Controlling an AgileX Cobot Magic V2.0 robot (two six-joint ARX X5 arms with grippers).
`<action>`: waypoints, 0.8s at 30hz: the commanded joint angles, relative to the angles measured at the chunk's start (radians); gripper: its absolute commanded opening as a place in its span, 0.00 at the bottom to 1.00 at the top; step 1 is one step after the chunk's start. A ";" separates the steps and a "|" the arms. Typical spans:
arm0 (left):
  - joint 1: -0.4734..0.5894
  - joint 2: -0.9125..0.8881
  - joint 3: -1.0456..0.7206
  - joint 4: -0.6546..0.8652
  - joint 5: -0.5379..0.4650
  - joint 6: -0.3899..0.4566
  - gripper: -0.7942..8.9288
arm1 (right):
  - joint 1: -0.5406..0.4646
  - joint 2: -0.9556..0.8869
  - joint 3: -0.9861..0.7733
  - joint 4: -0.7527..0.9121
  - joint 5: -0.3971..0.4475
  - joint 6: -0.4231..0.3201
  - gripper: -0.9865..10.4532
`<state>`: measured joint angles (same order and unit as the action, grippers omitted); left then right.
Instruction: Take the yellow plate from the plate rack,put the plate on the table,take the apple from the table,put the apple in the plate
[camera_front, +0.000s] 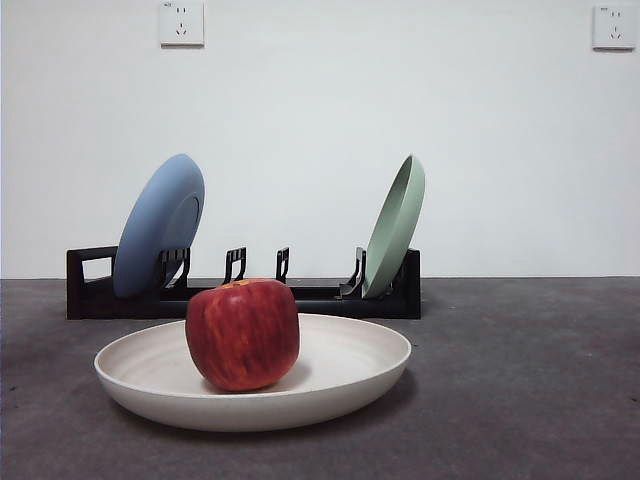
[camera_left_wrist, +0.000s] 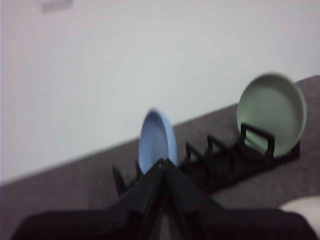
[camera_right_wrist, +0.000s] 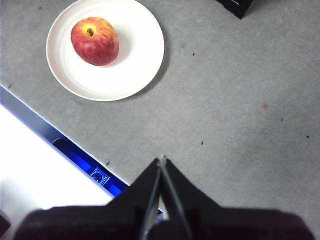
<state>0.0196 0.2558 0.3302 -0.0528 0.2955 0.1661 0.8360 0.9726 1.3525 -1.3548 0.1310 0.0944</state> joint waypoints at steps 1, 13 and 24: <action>0.003 -0.051 -0.103 0.042 -0.044 -0.078 0.08 | 0.002 0.000 -0.009 -0.022 0.001 0.010 0.09; 0.003 -0.206 -0.309 0.042 -0.139 -0.193 0.08 | 0.002 0.000 -0.009 -0.022 0.001 0.010 0.09; 0.003 -0.252 -0.322 -0.100 -0.131 -0.225 0.08 | 0.002 0.000 -0.009 -0.022 0.001 0.010 0.09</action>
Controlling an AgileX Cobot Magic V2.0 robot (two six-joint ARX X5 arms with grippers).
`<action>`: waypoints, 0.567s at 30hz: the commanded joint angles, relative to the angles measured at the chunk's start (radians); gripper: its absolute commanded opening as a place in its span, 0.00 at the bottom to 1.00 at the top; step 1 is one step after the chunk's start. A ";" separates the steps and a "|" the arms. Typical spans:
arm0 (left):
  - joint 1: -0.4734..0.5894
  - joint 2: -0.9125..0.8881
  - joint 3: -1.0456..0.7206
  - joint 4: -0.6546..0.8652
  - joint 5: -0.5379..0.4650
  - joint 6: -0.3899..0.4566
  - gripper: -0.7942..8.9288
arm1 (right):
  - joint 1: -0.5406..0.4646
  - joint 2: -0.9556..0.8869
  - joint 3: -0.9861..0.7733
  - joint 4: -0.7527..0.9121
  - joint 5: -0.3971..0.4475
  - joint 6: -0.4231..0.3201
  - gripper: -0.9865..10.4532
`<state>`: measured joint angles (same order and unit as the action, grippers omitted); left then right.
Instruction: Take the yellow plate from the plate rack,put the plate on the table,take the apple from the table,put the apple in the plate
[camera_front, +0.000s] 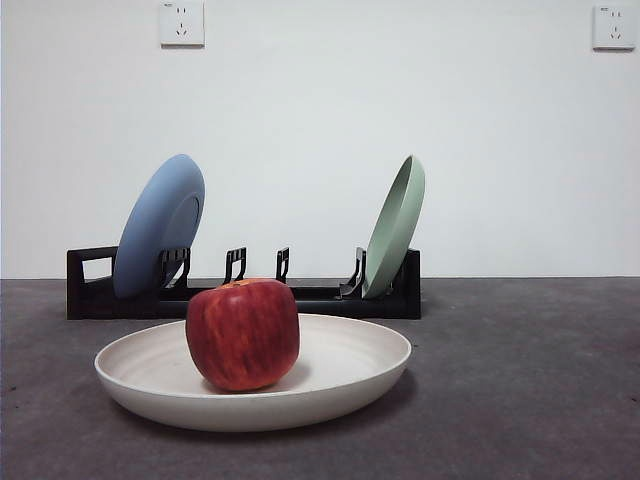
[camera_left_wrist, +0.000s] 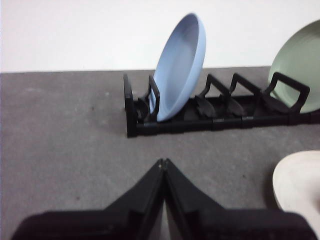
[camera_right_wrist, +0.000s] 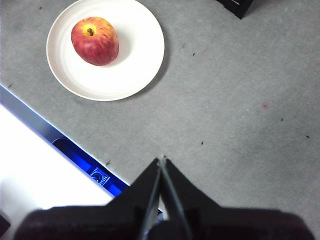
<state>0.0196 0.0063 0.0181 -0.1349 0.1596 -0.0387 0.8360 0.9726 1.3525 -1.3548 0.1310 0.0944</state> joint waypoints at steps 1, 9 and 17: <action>0.003 -0.002 -0.010 -0.023 0.004 -0.019 0.08 | 0.002 0.000 -0.009 -0.022 0.001 0.010 0.09; 0.003 0.016 -0.010 -0.023 0.003 -0.019 0.08 | 0.002 0.000 -0.009 -0.022 0.004 0.010 0.09; 0.003 0.019 -0.010 -0.022 0.003 -0.019 0.08 | 0.002 0.000 -0.009 -0.022 0.004 0.010 0.09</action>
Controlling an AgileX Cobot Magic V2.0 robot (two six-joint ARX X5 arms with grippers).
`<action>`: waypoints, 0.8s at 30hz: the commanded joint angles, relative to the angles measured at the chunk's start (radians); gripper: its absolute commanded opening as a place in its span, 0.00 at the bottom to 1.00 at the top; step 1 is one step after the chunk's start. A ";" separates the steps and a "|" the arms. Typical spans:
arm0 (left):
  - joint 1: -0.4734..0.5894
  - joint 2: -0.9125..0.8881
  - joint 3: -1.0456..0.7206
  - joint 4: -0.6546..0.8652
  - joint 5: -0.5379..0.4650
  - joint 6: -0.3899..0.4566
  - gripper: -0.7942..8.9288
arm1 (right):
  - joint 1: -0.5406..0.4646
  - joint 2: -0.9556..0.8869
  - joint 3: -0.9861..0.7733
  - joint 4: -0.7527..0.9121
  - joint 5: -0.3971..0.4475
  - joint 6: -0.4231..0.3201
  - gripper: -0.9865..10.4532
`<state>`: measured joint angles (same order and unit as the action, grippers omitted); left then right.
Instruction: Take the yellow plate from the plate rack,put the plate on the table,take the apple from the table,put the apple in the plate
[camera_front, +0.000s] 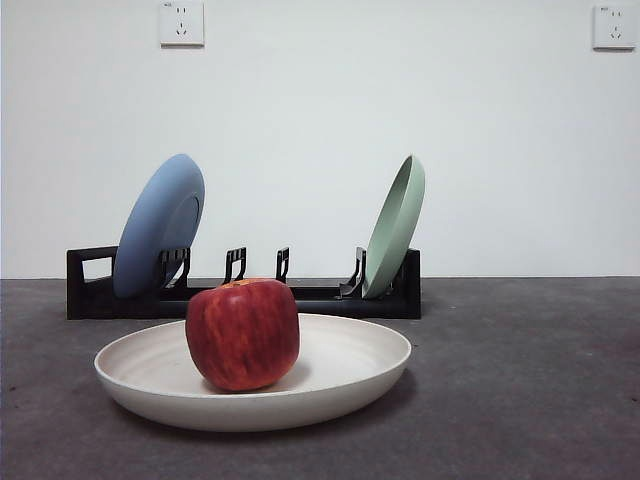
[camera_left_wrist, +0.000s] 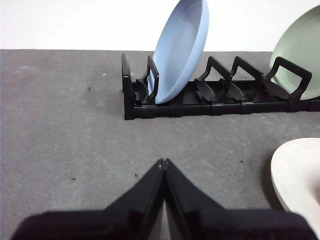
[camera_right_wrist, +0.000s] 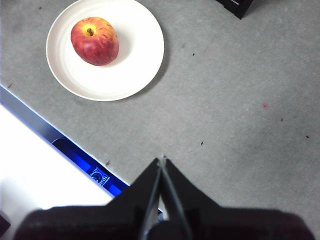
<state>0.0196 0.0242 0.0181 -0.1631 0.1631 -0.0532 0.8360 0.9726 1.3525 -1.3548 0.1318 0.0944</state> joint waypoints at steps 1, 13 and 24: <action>0.003 0.002 -0.010 0.006 0.000 -0.005 0.08 | 0.002 0.000 -0.009 -0.022 0.003 0.010 0.09; 0.003 0.012 -0.010 0.006 0.000 -0.005 0.08 | -0.218 -0.135 -0.029 0.320 -0.001 -0.106 0.09; 0.003 0.032 -0.010 0.006 0.000 -0.005 0.08 | -0.800 -0.499 -0.486 0.909 -0.277 -0.126 0.09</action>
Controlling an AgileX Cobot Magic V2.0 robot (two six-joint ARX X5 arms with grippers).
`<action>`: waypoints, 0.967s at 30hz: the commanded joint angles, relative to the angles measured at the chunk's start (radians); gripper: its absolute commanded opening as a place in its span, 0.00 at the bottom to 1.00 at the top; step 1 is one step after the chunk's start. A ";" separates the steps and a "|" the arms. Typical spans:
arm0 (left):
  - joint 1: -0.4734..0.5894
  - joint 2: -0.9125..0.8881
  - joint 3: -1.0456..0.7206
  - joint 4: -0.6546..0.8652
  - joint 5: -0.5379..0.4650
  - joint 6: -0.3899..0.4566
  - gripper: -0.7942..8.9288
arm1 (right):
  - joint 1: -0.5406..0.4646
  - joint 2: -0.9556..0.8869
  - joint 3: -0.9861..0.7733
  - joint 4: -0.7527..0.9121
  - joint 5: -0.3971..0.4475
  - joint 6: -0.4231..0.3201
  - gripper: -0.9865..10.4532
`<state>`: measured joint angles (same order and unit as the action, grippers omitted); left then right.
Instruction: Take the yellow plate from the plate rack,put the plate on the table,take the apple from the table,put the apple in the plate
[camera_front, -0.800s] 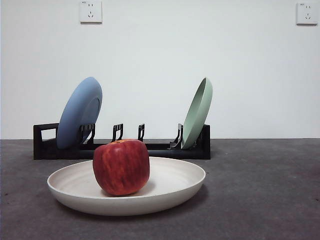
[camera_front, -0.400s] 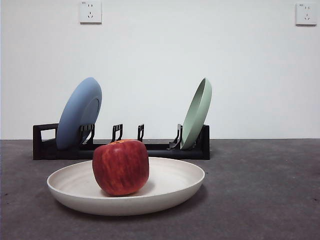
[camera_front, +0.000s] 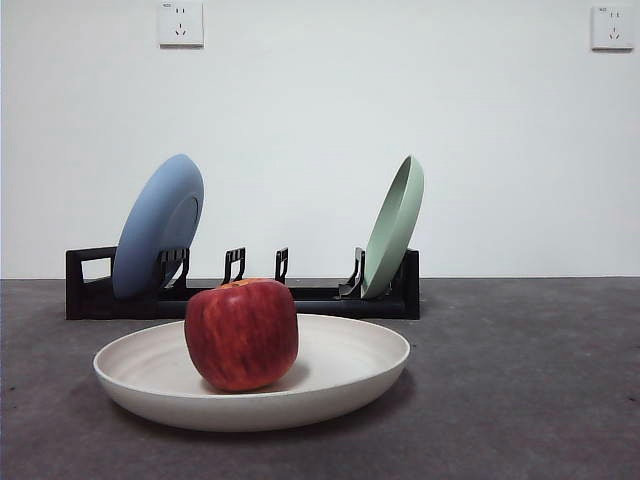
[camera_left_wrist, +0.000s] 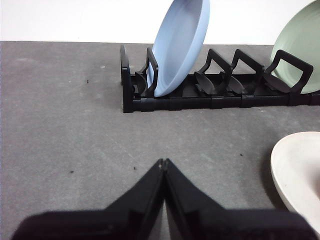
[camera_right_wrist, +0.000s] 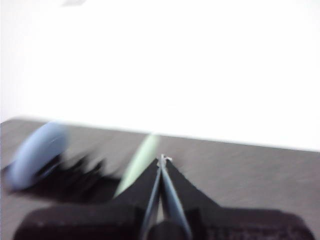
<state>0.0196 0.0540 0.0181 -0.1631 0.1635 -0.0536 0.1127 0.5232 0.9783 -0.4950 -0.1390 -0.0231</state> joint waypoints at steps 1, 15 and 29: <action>0.003 0.004 -0.010 0.006 0.000 -0.004 0.08 | -0.107 -0.079 -0.158 0.070 -0.002 -0.011 0.09; 0.003 0.005 -0.010 0.006 0.000 -0.004 0.08 | -0.219 -0.446 -0.807 0.383 0.001 -0.021 0.09; 0.003 0.005 -0.010 0.006 0.000 -0.004 0.08 | -0.217 -0.515 -0.964 0.321 0.010 0.020 0.09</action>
<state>0.0196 0.0589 0.0181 -0.1631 0.1635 -0.0536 -0.1051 0.0090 0.0227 -0.1757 -0.1307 -0.0109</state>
